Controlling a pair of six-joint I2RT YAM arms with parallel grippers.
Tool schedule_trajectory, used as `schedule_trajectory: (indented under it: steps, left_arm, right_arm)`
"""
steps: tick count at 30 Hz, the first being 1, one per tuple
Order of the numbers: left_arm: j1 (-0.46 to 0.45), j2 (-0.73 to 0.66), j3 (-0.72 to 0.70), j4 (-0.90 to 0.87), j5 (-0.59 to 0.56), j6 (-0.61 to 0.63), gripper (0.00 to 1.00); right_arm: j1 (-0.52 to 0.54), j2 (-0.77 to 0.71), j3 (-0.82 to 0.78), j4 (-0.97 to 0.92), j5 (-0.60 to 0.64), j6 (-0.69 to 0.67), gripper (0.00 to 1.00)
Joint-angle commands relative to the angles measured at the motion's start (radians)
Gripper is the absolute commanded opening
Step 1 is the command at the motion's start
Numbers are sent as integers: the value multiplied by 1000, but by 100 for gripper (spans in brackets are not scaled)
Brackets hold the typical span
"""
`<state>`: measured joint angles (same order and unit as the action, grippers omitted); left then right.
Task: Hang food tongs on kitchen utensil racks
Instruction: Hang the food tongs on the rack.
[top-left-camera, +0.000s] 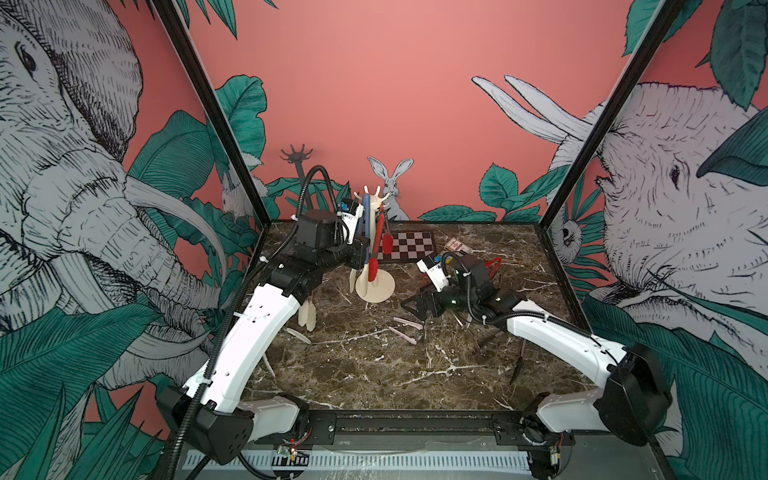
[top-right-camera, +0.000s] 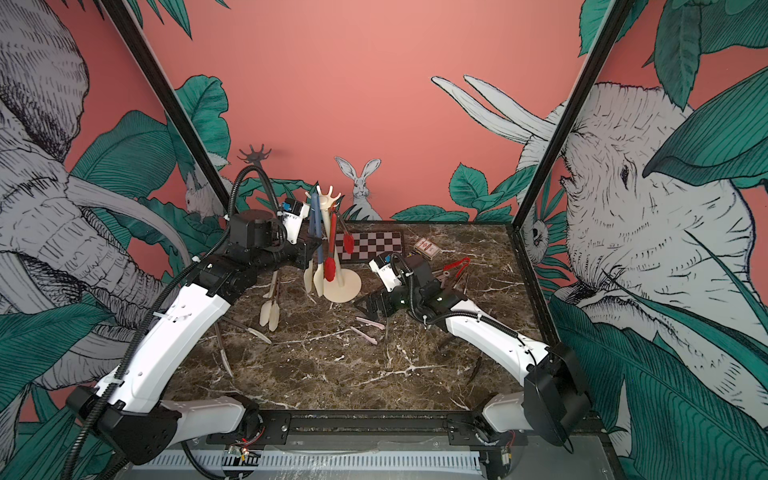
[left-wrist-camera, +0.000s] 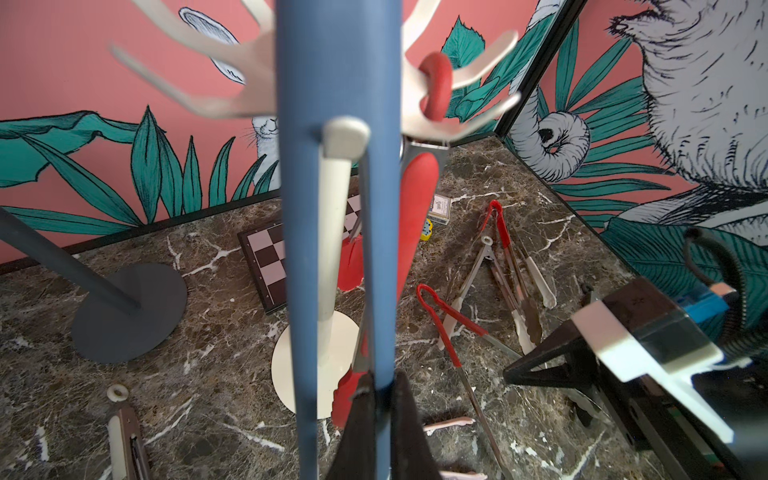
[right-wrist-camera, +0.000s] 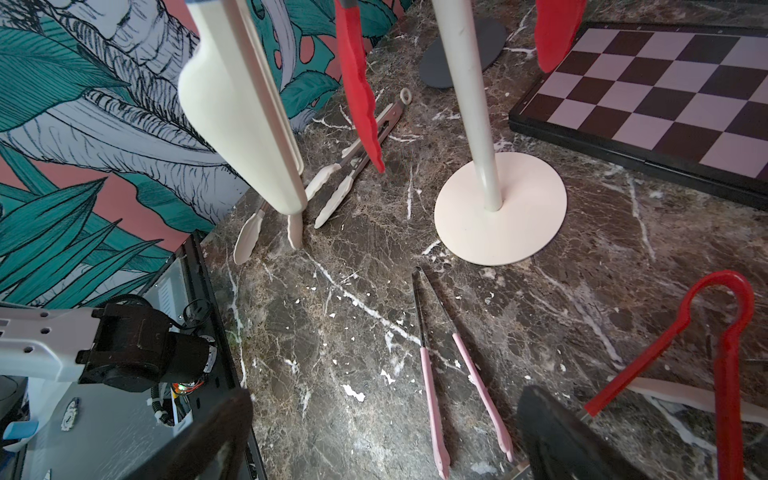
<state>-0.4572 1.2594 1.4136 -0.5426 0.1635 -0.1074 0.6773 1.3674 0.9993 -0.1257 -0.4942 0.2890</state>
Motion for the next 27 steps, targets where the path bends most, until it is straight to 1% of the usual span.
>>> schedule_trajectory:
  steps: [1, 3, 5, 7, 12, 15, 22, 23, 24, 25, 27]
  left_arm:
    - [7, -15, -15, 9, -11, 8, 6]
    - [12, -12, -16, 17, -24, -2, 17]
    - [20, -14, -15, 31, -19, -6, 22]
    - [23, -15, -12, 36, -23, -8, 29]
    - [35, -21, -8, 39, -35, -15, 55]
    - [43, -35, -12, 46, -45, -26, 65]
    - [57, -97, -23, 72, -84, -56, 80]
    - [58, -103, -21, 71, -94, -61, 87]
    - [59, -110, -20, 69, -100, -61, 90]
    - [59, -118, -19, 69, -105, -63, 92]
    - [60, -138, -28, 82, -106, -59, 93]
  right_arm:
    - [-1, -3, 15, 26, 13, 13, 99]
    - [-3, -2, 15, 27, 20, 23, 99]
    - [-6, -2, 14, 25, 31, 35, 99]
    - [-9, -5, 4, 30, 37, 50, 99]
    - [-15, -25, -35, 38, 63, 73, 99]
    - [-18, -39, -59, 41, 79, 81, 99]
    - [-32, -65, -116, 32, 118, 106, 99]
    - [-34, -67, -124, 28, 124, 109, 99]
    - [-36, -70, -130, 22, 131, 112, 99]
    - [-40, -70, -131, 9, 137, 110, 99]
    - [-47, -66, -135, -18, 133, 110, 99]
